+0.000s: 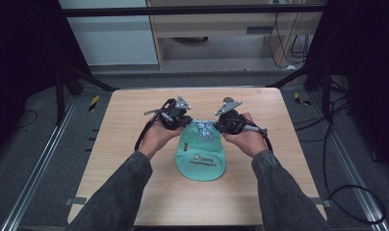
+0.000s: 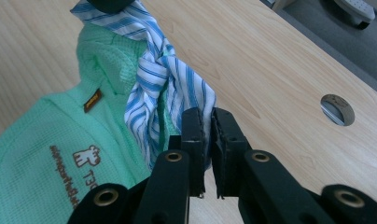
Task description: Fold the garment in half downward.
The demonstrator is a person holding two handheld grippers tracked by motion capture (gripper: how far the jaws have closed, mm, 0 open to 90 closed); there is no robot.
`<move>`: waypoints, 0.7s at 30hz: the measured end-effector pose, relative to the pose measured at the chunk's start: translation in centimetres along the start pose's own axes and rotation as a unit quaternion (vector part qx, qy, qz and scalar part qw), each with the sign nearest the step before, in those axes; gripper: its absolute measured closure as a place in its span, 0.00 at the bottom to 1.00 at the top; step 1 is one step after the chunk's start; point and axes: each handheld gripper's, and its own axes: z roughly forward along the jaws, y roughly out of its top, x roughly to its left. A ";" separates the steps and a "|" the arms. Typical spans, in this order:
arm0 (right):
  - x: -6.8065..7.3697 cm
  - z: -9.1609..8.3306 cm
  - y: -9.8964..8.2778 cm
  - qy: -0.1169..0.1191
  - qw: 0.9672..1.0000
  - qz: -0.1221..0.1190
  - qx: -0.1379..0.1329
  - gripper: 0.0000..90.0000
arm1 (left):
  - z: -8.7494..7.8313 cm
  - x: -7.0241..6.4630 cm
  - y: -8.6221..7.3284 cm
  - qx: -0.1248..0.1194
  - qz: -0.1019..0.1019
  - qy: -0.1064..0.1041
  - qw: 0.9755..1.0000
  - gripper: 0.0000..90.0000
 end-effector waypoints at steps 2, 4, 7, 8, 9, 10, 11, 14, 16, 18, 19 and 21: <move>0.2 -0.2 -0.2 0.000 1.000 -0.005 0.001 0.94 | -0.1 -0.2 -0.3 -0.005 -0.001 -0.002 1.000 0.95; 0.4 -0.3 -0.3 0.002 1.000 -0.006 -0.002 0.94 | -0.1 -0.4 -0.6 -0.004 0.000 -0.004 1.000 0.95; 0.6 -0.4 -0.5 0.002 1.000 -0.009 -0.002 0.94 | -0.2 -0.7 -0.9 -0.006 0.003 -0.007 1.000 0.95; 0.7 -0.4 -0.6 0.001 1.000 -0.010 -0.003 0.94 | -0.4 -0.8 -1.1 -0.006 0.004 -0.006 1.000 0.95; 0.9 -0.5 -0.6 0.003 1.000 -0.013 -0.005 0.94 | -0.5 -0.9 -1.2 -0.007 0.004 -0.009 1.000 0.95; 1.1 -0.5 -0.7 0.004 1.000 -0.013 -0.005 0.94 | -0.6 -1.0 -1.3 -0.008 0.004 -0.009 1.000 0.95; 1.2 -0.6 -0.7 0.003 1.000 -0.016 -0.004 0.94 | -0.7 -1.0 -1.4 -0.009 0.005 -0.010 1.000 0.95; 1.6 -0.7 -0.8 0.004 1.000 -0.022 -0.007 0.94 | -0.9 -1.2 -1.7 -0.013 0.004 -0.012 1.000 0.95; 2.1 -0.9 -1.1 0.001 1.000 -0.027 -0.011 0.94 | -1.1 -1.4 -2.0 -0.023 -0.002 -0.016 1.000 0.95; 2.4 -1.1 -1.4 0.001 0.999 -0.028 -0.016 0.94 | -1.2 -1.6 -2.3 -0.029 -0.006 -0.015 0.999 0.95; 2.5 -1.1 -1.6 0.003 0.999 -0.028 -0.016 0.94 | -1.1 -1.7 -2.5 -0.029 -0.006 -0.015 0.999 0.95; 2.9 -1.1 -1.8 0.006 0.999 -0.033 -0.013 0.94 | -1.1 -2.1 -2.9 -0.030 -0.008 -0.016 0.999 0.95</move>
